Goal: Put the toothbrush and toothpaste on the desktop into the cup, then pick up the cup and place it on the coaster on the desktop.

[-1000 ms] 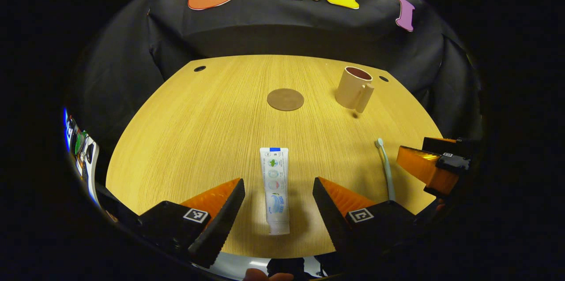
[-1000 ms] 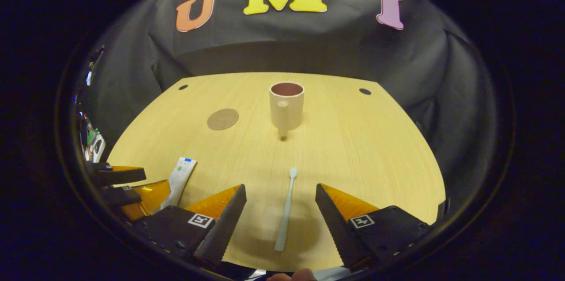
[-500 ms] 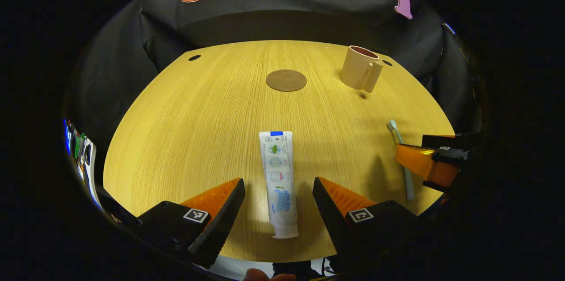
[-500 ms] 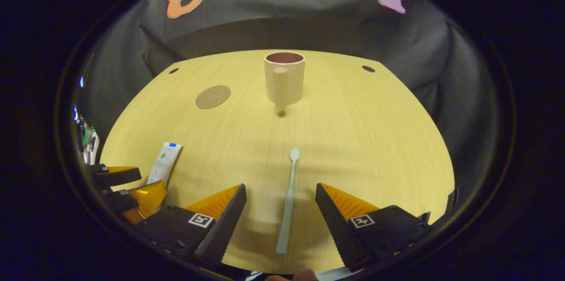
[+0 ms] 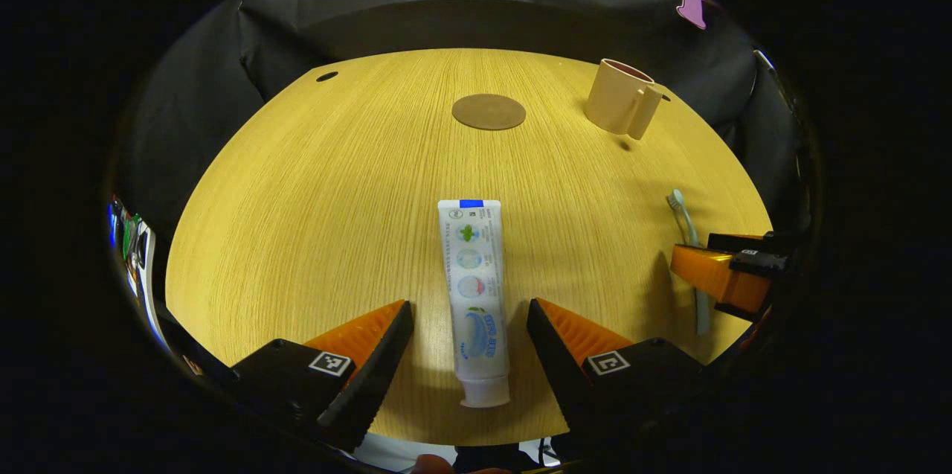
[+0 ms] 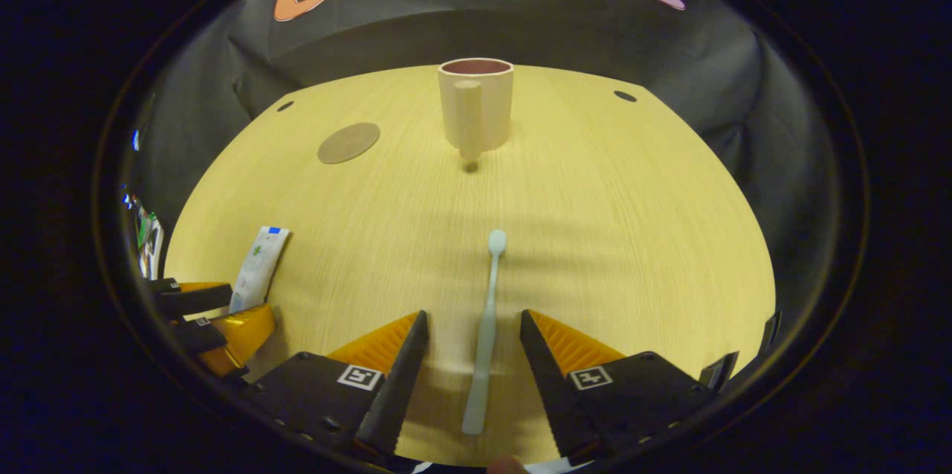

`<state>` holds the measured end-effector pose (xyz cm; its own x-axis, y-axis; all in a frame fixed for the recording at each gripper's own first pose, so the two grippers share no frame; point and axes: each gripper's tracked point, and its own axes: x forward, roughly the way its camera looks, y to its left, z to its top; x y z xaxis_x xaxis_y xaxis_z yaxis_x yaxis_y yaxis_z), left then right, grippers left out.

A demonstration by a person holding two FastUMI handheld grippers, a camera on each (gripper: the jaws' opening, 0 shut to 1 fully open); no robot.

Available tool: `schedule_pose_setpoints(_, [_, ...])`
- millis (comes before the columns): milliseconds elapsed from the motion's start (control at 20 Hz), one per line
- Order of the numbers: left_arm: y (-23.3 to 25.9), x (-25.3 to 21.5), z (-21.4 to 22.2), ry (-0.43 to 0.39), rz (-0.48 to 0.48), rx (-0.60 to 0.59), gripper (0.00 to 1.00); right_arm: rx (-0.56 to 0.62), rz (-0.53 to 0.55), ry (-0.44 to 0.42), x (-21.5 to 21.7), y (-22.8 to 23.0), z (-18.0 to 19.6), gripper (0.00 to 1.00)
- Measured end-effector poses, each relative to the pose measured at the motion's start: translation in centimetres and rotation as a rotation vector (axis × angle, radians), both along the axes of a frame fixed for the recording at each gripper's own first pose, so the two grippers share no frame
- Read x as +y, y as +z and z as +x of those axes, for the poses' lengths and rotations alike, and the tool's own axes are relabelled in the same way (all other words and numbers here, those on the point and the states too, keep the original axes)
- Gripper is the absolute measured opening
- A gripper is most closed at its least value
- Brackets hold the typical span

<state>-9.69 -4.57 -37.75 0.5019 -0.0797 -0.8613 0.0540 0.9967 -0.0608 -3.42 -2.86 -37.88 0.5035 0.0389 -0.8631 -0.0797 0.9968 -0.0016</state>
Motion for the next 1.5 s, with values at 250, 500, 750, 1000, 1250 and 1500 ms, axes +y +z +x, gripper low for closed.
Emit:
schedule_pose_setpoints(250, [-0.1,-0.5,0.3,-0.006,0.003,-0.003,0.89,0.016,0.023,0.003,0.1,-0.2,0.6,0.65])
schedule_pose_setpoints(500, [-0.2,-0.6,0.5,-0.001,0.000,-0.003,0.65,0.021,0.044,-0.007,-0.1,-0.3,1.0,0.23])
schedule_pose_setpoints(750, [-0.2,-0.7,0.7,-0.011,-0.005,0.010,0.51,0.012,0.055,-0.009,0.0,0.1,1.1,0.08])
schedule_pose_setpoints(1000, [0.2,-1.1,0.3,-0.031,-0.019,0.023,0.33,0.013,0.065,-0.016,-0.2,0.5,1.4,0.02])
schedule_pose_setpoints(1250, [1.9,-1.6,0.4,-0.034,-0.042,-0.019,0.31,-0.065,0.086,-0.017,0.0,3.4,2.7,0.02])
schedule_pose_setpoints(1500, [4.6,-1.5,1.2,-0.026,-0.065,-0.070,0.30,-0.195,0.086,0.009,0.5,8.3,4.5,0.02])
